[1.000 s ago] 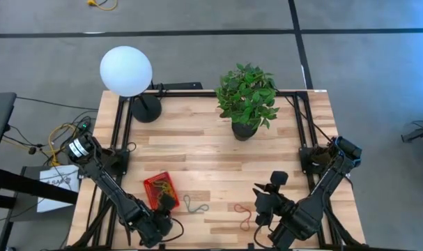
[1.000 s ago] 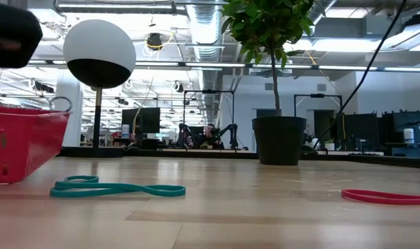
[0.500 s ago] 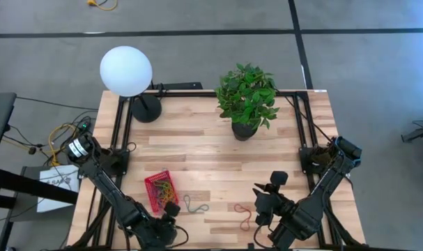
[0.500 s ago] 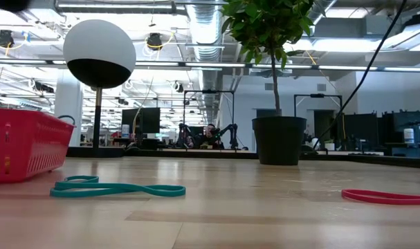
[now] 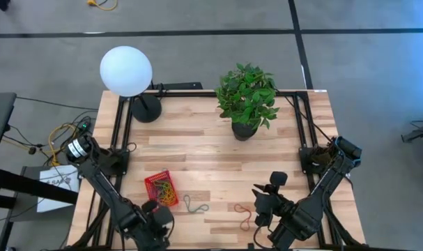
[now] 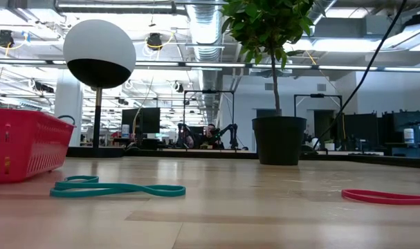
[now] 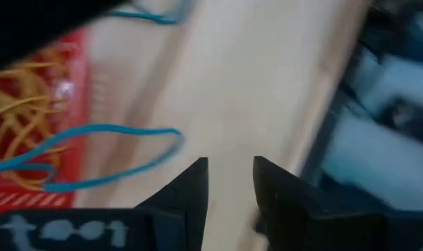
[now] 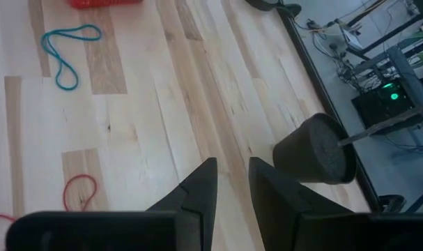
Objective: Pick and place items into bin
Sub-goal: Put the blue rubber band into the red bin
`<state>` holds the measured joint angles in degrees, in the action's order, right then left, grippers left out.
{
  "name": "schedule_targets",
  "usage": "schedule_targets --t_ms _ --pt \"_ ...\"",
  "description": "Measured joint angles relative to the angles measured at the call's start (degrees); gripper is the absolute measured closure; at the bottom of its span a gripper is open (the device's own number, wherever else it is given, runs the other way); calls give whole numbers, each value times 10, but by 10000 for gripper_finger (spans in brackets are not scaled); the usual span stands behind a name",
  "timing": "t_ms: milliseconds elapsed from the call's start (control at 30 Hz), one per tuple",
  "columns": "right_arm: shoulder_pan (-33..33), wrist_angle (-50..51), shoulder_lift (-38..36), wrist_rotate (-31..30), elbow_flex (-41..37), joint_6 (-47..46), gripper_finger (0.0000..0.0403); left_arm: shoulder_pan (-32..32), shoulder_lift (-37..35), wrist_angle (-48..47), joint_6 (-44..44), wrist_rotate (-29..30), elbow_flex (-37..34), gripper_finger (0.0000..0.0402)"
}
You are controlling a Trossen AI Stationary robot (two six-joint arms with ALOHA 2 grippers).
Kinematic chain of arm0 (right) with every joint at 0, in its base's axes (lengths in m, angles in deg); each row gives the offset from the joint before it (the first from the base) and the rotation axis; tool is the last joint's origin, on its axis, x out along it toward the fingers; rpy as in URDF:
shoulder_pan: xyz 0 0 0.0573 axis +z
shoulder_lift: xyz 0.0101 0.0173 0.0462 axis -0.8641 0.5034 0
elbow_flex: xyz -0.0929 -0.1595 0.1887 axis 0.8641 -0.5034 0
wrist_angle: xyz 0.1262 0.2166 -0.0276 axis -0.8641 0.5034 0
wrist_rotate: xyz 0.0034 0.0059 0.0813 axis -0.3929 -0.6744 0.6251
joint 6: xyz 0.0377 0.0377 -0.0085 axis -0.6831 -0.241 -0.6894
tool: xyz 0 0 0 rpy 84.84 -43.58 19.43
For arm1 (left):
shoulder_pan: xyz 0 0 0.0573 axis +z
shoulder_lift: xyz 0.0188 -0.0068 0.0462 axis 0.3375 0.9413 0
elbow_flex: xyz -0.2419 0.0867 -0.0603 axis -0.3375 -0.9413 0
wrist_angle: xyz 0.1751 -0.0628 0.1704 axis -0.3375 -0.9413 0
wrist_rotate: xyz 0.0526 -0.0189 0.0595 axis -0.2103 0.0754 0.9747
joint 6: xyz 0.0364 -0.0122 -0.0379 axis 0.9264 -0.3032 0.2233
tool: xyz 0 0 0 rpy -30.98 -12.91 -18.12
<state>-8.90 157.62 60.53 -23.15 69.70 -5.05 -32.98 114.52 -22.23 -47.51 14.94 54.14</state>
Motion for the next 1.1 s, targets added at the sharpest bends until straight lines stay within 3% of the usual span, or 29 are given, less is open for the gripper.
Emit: schedule_targets --t_ms 333,567,800,1100 --pt "0 0 0 0 0 15 326 1 0 167 -79 7 -92 299" --pt "-9 0 0 0 0 31 326 0 0 160 -122 36 -99 299" --pt "-24 0 0 0 0 45 326 0 0 126 -192 7 -99 299" --pt "-38 0 0 0 0 45 326 7 0 85 -189 23 -99 299"
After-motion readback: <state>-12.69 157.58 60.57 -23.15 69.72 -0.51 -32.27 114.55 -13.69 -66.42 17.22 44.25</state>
